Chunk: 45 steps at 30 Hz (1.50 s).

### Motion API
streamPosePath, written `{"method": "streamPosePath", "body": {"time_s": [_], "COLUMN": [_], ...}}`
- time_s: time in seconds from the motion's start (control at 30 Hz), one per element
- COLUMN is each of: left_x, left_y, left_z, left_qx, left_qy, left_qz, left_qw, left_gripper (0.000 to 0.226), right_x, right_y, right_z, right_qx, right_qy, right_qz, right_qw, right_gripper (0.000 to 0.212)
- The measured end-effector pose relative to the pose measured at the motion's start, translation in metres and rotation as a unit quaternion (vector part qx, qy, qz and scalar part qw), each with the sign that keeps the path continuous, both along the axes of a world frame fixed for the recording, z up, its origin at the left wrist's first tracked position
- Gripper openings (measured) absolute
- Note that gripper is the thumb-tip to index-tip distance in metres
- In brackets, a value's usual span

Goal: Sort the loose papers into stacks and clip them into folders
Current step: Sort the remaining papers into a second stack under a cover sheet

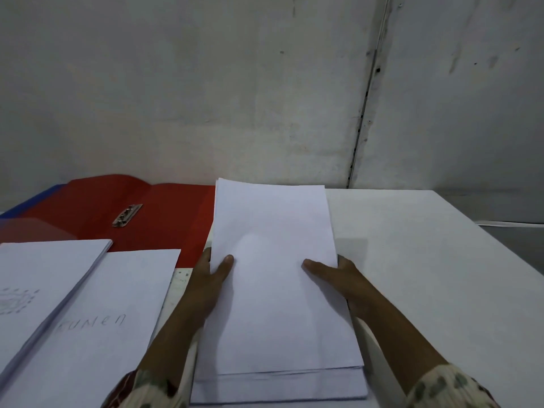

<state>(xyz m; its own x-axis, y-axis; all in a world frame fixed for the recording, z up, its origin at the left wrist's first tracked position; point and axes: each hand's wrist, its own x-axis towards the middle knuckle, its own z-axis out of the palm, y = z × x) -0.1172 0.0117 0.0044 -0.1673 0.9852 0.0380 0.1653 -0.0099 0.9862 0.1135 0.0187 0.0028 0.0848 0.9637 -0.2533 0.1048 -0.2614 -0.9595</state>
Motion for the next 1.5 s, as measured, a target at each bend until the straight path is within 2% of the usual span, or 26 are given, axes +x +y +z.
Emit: {"method": "streamPosePath", "body": {"time_s": [0.07,0.2,0.3,0.43,0.53,0.6,0.73,0.87,1.13,1.37,1.43,1.5], "left_x": [0.002,0.004,-0.007,-0.035,-0.053,-0.065,-0.075,-0.08,-0.084,-0.088,-0.088,-0.085], "left_y": [0.001,0.006,0.006,-0.002,-0.012,-0.017,-0.026,-0.032,-0.028,-0.033,-0.032,-0.03], "left_z": [0.002,-0.004,-0.005,-0.005,-0.004,-0.002,-0.001,0.002,-0.002,0.001,0.005,0.012], "left_qx": [0.007,-0.031,-0.041,-0.033,-0.056,-0.091,-0.13,-0.159,-0.129,-0.15,-0.134,-0.112], "left_qy": [0.03,0.119,0.245,0.43,0.576,0.629,0.639,0.621,0.616,0.671,0.658,0.62], "left_qz": [0.009,-0.001,0.018,0.066,0.096,0.11,0.122,0.114,0.084,0.075,0.101,0.126], "left_qw": [0.999,0.992,0.968,0.9,0.81,0.764,0.748,0.759,0.772,0.722,0.734,0.767], "left_gripper": [0.039,0.044,0.033,0.029,0.043,0.054,0.057,0.049,0.028,0.02,0.02,0.021], "right_x": [-0.001,-0.002,-0.006,-0.006,-0.007,-0.007,-0.006,-0.011,-0.014,-0.021,-0.024,-0.026], "right_y": [-0.004,-0.006,-0.008,-0.007,-0.006,-0.006,-0.005,-0.007,-0.012,-0.015,-0.015,-0.016], "right_z": [-0.001,-0.007,-0.007,-0.009,-0.01,-0.011,-0.014,-0.016,-0.014,-0.012,-0.012,-0.01], "right_qx": [0.014,0.031,0.044,0.054,0.055,0.049,0.047,0.045,0.044,0.036,0.032,0.032], "right_qy": [0.032,-0.05,-0.09,-0.115,-0.113,-0.11,-0.101,-0.093,-0.095,-0.102,-0.106,-0.111], "right_qz": [0.003,-0.013,-0.009,-0.015,-0.028,-0.029,-0.034,-0.029,-0.042,-0.031,-0.022,-0.011], "right_qw": [0.999,0.998,0.995,0.992,0.992,0.992,0.993,0.994,0.994,0.994,0.994,0.993], "right_gripper": [0.038,0.042,0.039,0.037,0.036,0.036,0.039,0.039,0.036,0.038,0.036,0.035]}}
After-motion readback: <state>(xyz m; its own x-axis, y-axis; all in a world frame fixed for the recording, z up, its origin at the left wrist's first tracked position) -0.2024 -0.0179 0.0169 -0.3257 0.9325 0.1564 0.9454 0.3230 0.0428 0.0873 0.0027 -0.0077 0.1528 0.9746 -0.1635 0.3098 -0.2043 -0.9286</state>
